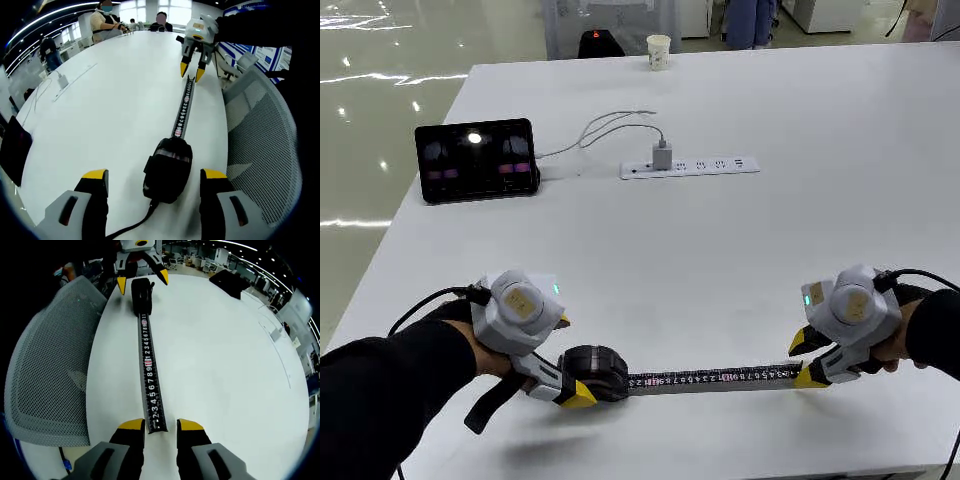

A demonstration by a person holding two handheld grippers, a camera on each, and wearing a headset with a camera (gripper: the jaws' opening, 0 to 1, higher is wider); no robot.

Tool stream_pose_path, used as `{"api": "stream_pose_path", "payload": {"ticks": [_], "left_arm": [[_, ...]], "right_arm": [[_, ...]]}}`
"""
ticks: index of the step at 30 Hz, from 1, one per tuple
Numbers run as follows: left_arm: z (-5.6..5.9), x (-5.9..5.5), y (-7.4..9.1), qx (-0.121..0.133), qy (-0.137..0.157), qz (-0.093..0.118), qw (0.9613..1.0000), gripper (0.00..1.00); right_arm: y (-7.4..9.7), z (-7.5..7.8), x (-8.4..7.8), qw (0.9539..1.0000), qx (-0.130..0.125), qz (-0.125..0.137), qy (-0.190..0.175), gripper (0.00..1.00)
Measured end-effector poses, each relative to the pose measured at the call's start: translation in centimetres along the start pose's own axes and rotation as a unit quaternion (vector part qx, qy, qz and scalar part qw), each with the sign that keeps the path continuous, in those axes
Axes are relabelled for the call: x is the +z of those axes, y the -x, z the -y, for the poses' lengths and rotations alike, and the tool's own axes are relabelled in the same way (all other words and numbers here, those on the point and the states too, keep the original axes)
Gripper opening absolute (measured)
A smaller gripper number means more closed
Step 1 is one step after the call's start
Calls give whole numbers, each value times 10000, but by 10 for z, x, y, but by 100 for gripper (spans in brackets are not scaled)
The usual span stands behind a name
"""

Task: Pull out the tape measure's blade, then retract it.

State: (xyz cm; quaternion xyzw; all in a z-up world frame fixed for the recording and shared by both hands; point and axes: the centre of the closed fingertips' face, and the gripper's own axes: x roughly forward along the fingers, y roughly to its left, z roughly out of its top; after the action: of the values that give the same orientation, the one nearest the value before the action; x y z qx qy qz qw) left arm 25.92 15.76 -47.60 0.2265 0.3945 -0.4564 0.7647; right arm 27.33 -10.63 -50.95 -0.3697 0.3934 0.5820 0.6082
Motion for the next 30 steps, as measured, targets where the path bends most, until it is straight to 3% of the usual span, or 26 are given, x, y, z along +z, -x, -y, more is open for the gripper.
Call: {"api": "stream_pose_path", "payload": {"ticks": [4, 11, 14, 17, 19, 24, 30], "left_arm": [[-4, -6, 2, 129, 413, 30, 9991, 77], [-9, -9, 8, 244, 859, 256, 9957, 88], [-15, -11, 13, 376, 1189, 475, 9911, 91], [-20, -15, 17, 519, 1438, 636, 9862, 95], [-27, -24, 21, 753, 1618, 619, 9820, 99], [-28, -34, 26, 942, 1774, 797, 9764, 99], [-28, -48, 35, 1190, 2058, 856, 9676, 99]], "right_arm": [[4, 1, 6, 9981, -142, 335, -496, 28], [9, 7, 2, 9923, -509, 551, -986, 35], [11, 8, 2, 9860, -634, 779, -1327, 41], [13, 6, 0, 9833, -721, 858, -1434, 45], [14, 3, 0, 9816, -783, 908, -1487, 47], [21, 2, 4, 9730, -947, 1157, -1757, 53], [25, 4, 2, 9673, -1025, 1344, -1889, 61]]}}
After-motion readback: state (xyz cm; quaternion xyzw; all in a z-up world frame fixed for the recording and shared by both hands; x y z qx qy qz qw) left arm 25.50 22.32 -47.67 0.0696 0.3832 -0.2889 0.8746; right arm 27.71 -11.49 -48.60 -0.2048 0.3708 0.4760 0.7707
